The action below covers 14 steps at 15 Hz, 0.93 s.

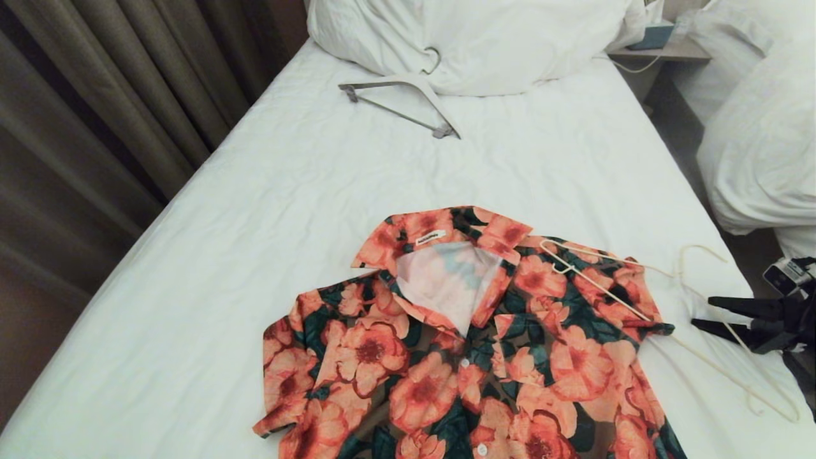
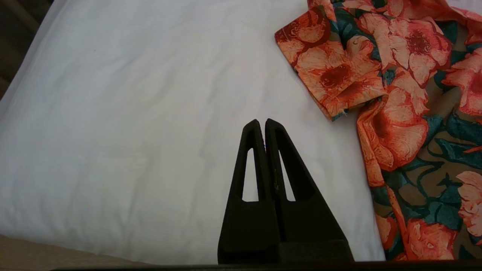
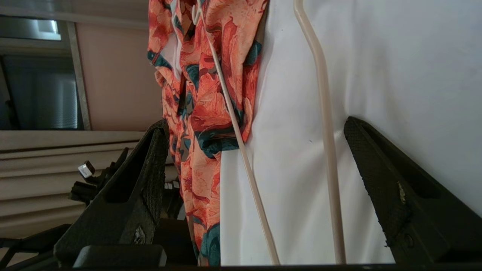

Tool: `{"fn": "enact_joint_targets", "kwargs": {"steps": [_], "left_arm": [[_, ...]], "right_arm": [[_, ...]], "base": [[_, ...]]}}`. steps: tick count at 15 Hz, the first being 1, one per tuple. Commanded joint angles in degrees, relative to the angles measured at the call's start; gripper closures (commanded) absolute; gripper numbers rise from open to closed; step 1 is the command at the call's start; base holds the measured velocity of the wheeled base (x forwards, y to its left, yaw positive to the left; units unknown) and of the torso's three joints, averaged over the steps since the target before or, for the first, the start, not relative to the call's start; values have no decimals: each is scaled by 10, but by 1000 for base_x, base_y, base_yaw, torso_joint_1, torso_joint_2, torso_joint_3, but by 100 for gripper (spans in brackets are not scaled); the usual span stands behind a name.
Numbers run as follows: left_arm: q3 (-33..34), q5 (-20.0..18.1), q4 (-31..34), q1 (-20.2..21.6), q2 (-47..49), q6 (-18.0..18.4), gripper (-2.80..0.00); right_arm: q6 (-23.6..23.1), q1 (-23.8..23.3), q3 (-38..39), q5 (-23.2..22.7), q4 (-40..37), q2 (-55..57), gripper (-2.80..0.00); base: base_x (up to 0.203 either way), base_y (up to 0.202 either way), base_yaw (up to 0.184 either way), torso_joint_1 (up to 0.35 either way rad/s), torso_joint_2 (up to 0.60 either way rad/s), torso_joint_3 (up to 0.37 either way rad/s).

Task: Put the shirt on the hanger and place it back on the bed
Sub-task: Lift the shirt and hanger

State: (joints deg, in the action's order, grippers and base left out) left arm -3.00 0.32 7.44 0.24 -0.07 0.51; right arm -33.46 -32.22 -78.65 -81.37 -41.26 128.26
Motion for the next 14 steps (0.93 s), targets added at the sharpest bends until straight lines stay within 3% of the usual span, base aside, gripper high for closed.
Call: {"fn": "enact_joint_targets", "kwargs": {"steps": [1, 7, 8, 14], "left_arm": [[0, 0, 0, 0, 1, 0, 0], [0, 0, 0, 0, 1, 0, 0], [0, 0, 0, 0, 1, 0, 0], [0, 0, 0, 0, 1, 0, 0]], "right_arm": [[-2, 8, -5, -3, -2, 8, -280], [-6, 31, -2, -2, 17, 6, -280], [-6, 31, -1, -3, 27, 4, 0], [-5, 37, -6, -1, 32, -7, 0]], "base": [[0, 0, 0, 0, 0, 0], [0, 0, 0, 0, 0, 0], [0, 0, 0, 0, 0, 0], [0, 0, 0, 0, 0, 0]]}}
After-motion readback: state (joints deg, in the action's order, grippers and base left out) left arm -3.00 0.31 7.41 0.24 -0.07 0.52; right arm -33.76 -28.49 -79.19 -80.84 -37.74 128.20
